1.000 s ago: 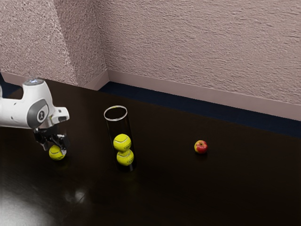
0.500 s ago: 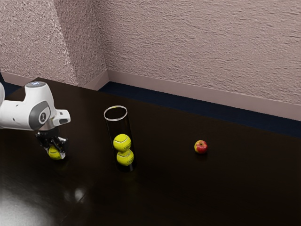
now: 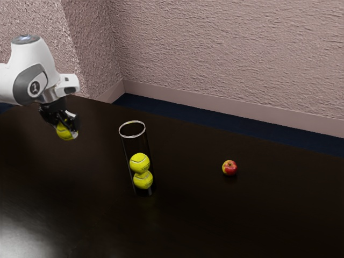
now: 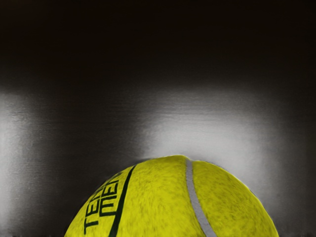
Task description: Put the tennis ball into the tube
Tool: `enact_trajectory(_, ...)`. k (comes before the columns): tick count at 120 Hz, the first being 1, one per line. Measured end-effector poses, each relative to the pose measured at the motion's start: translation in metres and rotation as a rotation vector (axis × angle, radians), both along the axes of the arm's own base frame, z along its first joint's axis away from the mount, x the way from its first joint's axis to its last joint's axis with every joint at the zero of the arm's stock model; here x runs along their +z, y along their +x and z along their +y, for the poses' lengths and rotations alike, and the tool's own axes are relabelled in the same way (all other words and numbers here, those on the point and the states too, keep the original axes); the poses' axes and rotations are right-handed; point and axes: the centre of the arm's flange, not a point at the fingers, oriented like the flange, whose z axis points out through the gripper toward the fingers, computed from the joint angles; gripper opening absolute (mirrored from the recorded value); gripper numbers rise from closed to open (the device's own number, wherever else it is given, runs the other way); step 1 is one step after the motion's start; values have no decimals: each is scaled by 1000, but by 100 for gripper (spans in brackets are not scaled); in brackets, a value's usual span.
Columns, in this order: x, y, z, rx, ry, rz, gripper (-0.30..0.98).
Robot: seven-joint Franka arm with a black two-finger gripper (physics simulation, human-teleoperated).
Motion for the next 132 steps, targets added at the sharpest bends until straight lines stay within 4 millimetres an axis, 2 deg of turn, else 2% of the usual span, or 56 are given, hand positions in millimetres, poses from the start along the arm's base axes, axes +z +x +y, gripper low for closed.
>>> enact_trajectory(7,25,-5,-27,-24,8,-15,16)
enact_trajectory(23,61,-4,-95,-102,27,-44,12)
enact_trajectory(27,68,-2,-111,-120,30,-52,18)
enact_trajectory(40,80,2,-153,-169,15,-64,29)
enact_trajectory(54,81,17,-178,-196,-18,-59,35)
enact_trajectory(94,57,46,-195,-188,-66,-31,42)
enact_trajectory(110,49,53,-194,-179,-78,-25,54)
enact_trajectory(126,50,54,-193,-170,-81,-29,61)
enact_trajectory(132,61,60,-192,-167,-83,-35,62)
